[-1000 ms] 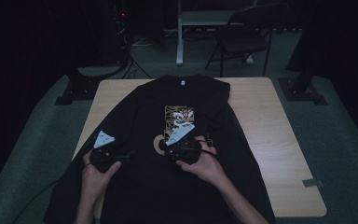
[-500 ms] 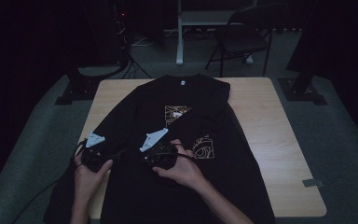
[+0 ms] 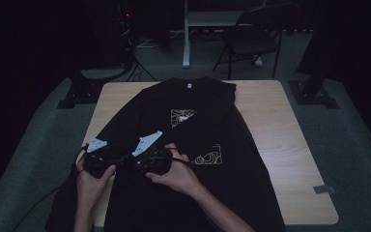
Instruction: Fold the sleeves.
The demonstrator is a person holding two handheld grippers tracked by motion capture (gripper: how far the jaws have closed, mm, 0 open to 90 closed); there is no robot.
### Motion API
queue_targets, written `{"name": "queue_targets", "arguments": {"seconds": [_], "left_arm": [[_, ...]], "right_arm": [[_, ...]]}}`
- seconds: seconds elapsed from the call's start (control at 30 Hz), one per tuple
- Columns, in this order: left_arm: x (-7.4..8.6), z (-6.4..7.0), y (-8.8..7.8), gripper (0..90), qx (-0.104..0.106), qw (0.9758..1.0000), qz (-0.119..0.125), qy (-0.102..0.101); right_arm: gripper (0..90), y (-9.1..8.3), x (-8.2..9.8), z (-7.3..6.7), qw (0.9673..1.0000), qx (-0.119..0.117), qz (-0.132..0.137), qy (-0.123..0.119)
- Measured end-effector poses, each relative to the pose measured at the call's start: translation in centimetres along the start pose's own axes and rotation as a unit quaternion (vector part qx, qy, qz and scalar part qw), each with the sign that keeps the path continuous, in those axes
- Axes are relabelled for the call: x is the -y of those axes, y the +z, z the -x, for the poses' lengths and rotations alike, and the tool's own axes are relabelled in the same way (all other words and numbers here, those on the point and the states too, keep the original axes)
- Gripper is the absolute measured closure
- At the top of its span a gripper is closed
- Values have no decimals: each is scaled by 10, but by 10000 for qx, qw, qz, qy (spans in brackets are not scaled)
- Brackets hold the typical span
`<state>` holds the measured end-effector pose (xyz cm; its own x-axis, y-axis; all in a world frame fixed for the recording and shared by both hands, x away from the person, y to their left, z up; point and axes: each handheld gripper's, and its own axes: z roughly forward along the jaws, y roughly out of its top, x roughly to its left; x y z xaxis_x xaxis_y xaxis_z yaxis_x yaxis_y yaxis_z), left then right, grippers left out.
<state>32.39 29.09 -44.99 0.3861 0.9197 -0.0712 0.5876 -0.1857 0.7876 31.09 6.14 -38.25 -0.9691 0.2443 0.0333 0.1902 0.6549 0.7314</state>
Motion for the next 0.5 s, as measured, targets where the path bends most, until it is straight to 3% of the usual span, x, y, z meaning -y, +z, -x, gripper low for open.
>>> {"name": "queue_targets", "arguments": {"seconds": [0.17,0.2,0.23,0.4,0.5], "left_arm": [[1,-1,-1,109,5,10000,42,-44],[1,-1,-1,109,4,10000,41,-39],[1,-1,-1,109,6,10000,34,-34],[1,-1,-1,109,18,10000,50,-55],[1,0,0,109,28,10000,-12,-42]], "right_arm": [[664,2,0,-7,9990,-402,-109,-148],[624,0,-1,-8,9965,-839,-19,5],[624,-1,-2,-10,9952,-979,40,10],[597,-7,-5,-12,9932,-1153,137,-75],[570,-9,-3,-9,9946,-1028,106,-76]]}}
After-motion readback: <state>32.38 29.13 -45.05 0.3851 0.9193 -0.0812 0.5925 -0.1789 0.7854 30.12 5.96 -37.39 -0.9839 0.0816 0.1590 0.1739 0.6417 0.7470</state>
